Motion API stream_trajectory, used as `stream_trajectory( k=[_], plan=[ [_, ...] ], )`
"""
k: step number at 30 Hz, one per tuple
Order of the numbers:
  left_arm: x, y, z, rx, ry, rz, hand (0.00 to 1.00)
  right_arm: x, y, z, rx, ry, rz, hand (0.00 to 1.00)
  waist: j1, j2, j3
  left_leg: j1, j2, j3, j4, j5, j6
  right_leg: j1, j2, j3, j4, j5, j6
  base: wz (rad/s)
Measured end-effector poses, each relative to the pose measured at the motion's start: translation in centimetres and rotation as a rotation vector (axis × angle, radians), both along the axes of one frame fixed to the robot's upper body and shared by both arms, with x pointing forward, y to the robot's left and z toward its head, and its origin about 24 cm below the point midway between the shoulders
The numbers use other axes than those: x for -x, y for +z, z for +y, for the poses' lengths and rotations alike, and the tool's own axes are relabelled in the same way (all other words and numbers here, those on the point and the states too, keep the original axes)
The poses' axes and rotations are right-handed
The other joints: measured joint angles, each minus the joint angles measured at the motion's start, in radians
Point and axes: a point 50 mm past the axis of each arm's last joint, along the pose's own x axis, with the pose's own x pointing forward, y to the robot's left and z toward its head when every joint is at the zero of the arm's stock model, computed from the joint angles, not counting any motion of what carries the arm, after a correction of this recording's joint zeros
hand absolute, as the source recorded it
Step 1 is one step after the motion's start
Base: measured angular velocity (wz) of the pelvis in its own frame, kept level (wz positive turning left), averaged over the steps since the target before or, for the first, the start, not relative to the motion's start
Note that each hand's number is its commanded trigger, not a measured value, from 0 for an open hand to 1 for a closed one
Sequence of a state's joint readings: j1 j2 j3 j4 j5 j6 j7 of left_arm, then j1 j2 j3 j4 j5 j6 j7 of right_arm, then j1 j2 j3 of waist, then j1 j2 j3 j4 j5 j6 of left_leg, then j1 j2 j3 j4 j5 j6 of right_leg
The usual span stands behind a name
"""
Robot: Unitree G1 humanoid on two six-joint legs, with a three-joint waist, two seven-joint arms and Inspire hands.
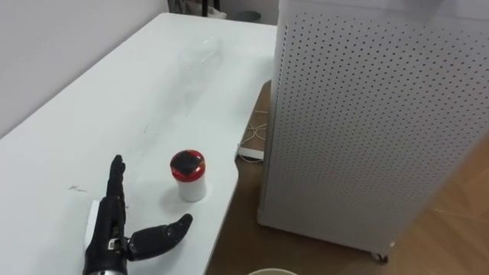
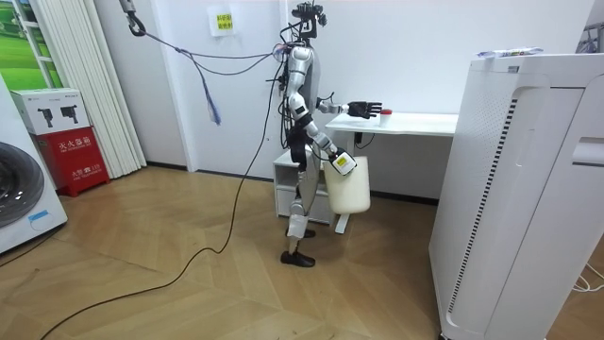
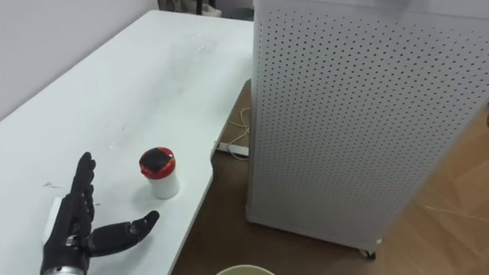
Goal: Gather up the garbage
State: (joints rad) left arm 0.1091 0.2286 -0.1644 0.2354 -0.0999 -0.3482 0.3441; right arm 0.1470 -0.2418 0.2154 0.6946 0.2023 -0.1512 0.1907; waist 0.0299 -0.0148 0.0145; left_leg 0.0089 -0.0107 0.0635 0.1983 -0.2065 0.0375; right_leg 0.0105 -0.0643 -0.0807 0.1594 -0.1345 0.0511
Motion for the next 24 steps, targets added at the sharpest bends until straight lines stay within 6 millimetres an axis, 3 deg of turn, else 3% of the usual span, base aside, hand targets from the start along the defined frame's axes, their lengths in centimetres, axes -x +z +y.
stream_trajectory(
  k=[5,10,24],
  plan=[
    [0.1,-0.5,0.0,0.007,0.006,0.023,0.00,0.0,0.0,0.1,0.005,0.012,-0.002,1.00,-0.007,0.009,-0.0046,0.000,0.001,0.006,0.001,0.000,0.000,-0.008,0.000,0.003,0.008,0.000,0.000,-0.03],
    [0.1,-2.0,0.3,0.004,0.038,0.086,0.00,0.1,-0.1,0.2,0.006,0.017,0.004,1.00,-0.020,0.009,-0.0041,0.002,0.002,0.015,0.002,0.000,0.000,-0.008,0.000,0.003,0.012,0.000,0.000,-0.03],
    [-2.2,-0.4,0.2,0.096,0.086,0.025,0.00,1.4,-0.8,0.4,0.006,0.019,0.080,1.00,-0.034,0.009,-0.0034,-0.002,0.013,0.017,0.004,0.000,0.000,-0.025,0.004,0.007,0.029,0.001,-0.002,-0.02]
  ],
)
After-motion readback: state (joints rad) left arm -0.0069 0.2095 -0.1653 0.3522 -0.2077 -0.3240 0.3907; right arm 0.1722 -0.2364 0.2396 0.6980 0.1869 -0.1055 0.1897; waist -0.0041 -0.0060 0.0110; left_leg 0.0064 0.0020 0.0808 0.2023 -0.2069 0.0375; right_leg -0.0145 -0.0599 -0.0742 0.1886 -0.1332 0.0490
